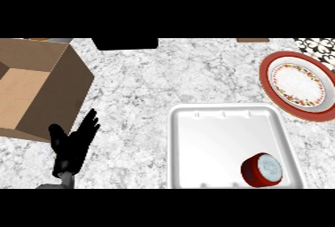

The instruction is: Pick the can from the tray and place it in the plate

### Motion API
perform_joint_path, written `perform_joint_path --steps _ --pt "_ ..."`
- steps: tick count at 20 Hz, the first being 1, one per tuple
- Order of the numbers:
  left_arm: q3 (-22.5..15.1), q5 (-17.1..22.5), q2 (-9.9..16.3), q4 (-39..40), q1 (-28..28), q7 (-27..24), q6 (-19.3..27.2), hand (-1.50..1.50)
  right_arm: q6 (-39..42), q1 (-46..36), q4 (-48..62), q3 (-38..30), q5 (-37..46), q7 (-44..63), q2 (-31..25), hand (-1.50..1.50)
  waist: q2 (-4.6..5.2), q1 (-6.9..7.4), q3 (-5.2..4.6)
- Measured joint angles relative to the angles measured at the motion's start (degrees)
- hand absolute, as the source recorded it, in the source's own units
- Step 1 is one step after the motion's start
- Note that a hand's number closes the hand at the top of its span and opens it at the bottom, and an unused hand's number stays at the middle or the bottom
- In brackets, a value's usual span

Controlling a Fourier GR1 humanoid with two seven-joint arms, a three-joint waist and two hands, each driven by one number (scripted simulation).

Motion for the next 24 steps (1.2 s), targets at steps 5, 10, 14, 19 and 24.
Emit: perform_joint_path --steps 5,10,14,19,24 --pt "-1.0 -0.7 -1.3 0.2 1.0 -0.8 -0.9 0.00 4.5 11.3 -8.1 -3.7 -0.7 -2.1 1.2 -1.50 0.21 1.12 -0.02" --pt "-1.4 -0.9 -1.3 -1.1 1.6 -0.3 -1.1 0.00 11.4 17.7 -13.1 -2.5 2.9 4.6 -6.5 -1.50 0.32 1.64 -0.11" --pt "-1.0 -0.7 -1.3 -1.4 1.1 0.8 -1.1 0.00 15.9 21.3 -19.0 -0.8 5.5 11.6 -11.0 -1.50 0.39 1.88 -0.11" --pt "-1.2 -1.2 -2.2 -0.5 0.3 0.5 -1.0 0.00 17.6 21.2 -27.4 3.6 10.4 24.2 -12.8 -1.50 0.49 2.40 -0.10" --pt "-1.3 -1.8 -2.8 -0.7 -0.3 1.4 -0.8 0.00 18.3 17.4 -31.4 11.2 17.3 34.3 -10.3 -1.50 0.51 2.72 -0.06"
